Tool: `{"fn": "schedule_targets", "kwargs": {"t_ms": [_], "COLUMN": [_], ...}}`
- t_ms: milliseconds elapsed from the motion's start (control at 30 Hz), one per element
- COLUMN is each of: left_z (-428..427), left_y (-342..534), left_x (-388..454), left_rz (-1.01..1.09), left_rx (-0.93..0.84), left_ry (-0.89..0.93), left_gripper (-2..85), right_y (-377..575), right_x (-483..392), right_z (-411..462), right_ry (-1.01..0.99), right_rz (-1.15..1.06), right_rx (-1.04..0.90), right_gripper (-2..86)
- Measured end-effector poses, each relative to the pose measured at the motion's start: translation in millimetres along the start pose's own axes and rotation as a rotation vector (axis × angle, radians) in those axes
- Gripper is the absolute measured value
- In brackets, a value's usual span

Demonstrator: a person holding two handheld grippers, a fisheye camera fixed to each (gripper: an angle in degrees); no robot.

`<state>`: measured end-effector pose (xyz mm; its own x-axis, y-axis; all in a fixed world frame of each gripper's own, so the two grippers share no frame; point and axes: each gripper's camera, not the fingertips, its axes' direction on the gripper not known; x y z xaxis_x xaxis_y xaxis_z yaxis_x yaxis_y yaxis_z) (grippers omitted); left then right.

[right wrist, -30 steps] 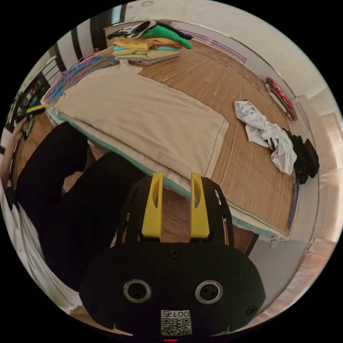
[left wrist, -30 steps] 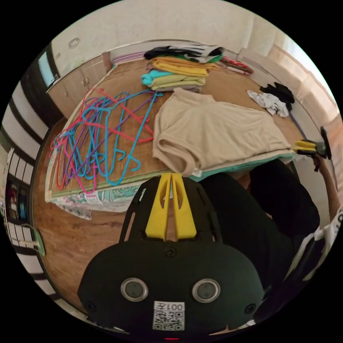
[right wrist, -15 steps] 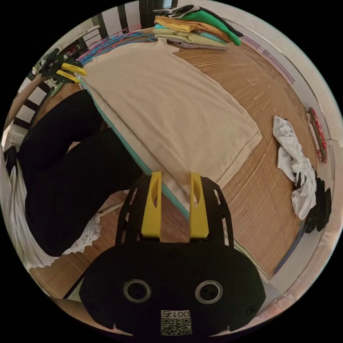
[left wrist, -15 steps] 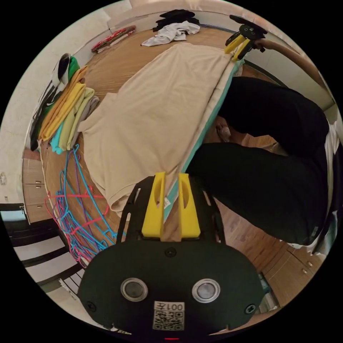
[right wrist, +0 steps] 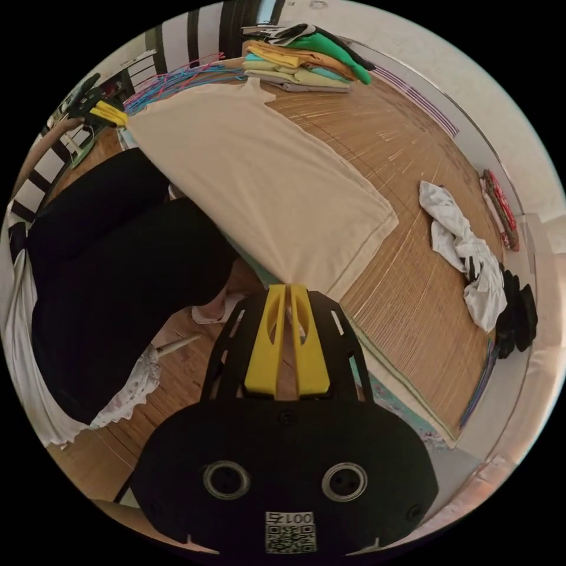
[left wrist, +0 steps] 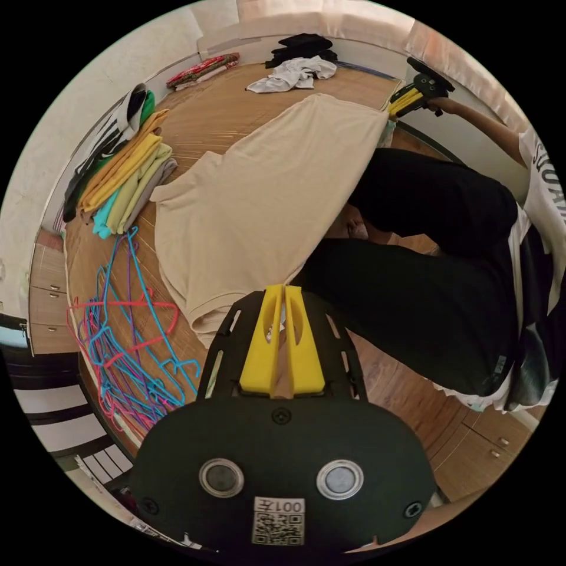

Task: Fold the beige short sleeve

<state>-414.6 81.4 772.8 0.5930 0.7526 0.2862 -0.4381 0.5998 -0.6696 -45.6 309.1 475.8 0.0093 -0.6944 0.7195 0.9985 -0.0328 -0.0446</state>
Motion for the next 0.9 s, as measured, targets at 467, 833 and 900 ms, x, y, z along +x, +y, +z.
{"fn": "schedule_targets", "kwargs": {"t_ms": [467,833,900], "left_z": [-36.5,-4.1,13.5], "left_y": [12.5,-129.7,-150.5], "left_x": [-2.7,26.2,26.2], "left_rz": [-0.228,-0.058,-0.053], "left_rx": [0.125,0.194,0.168], "left_ry": [-0.109,-0.09,-0.046], "left_gripper": [-1.0,-1.0,-1.0], "right_y": [17.8,18.4,20.5], "right_x": [-44.4,-66.2,-66.1], "right_z": [17.5,6.0,7.1], "right_ry": [0.228,0.427,0.422], "right_rz": [0.078,0.189,0.213], "right_rx": [-0.023,0.057,0.065], "right_gripper": [1.6,0.8,0.8]}}
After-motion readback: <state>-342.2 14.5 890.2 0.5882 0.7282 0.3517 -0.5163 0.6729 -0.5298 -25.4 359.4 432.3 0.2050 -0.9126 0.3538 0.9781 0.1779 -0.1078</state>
